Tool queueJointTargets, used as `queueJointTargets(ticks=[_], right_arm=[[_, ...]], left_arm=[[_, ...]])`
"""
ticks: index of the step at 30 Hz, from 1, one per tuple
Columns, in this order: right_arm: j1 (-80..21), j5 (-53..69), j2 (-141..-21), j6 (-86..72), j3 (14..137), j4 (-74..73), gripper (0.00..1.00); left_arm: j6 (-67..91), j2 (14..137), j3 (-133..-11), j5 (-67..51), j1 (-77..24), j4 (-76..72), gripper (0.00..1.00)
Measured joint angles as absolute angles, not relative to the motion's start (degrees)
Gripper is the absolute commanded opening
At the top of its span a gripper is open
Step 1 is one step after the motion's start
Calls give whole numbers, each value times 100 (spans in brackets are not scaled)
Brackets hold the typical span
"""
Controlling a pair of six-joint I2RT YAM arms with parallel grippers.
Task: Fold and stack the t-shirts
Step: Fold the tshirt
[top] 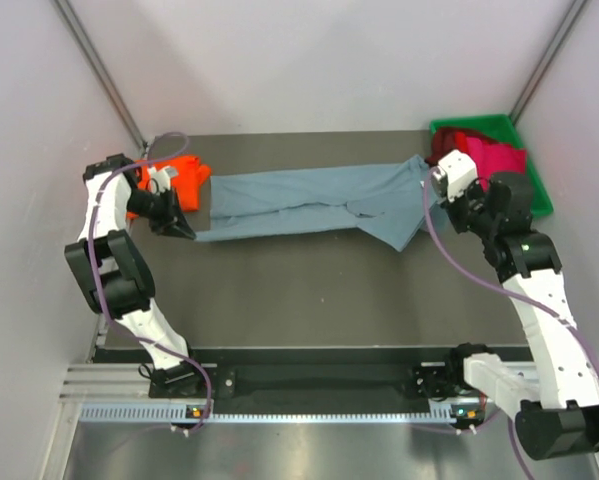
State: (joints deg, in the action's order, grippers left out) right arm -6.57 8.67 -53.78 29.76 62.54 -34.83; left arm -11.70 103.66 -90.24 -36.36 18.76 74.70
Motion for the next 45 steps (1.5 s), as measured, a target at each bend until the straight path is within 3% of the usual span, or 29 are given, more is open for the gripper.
queueJointTargets(ticks=[16, 30, 45], right_arm=[[-652, 821, -7135, 3225, 6386, -2880, 0], [-620, 541, -9258, 3417, 8154, -2517, 0], [-582, 314, -11181, 3623, 9529, -2388, 0]], left_arm=[[-1190, 12346, -10973, -3645, 1822, 7448, 0], [-1061, 13828, -13264, -3684, 1404, 7203, 0], [-578, 14602, -13931, -3194, 943, 6324, 0]])
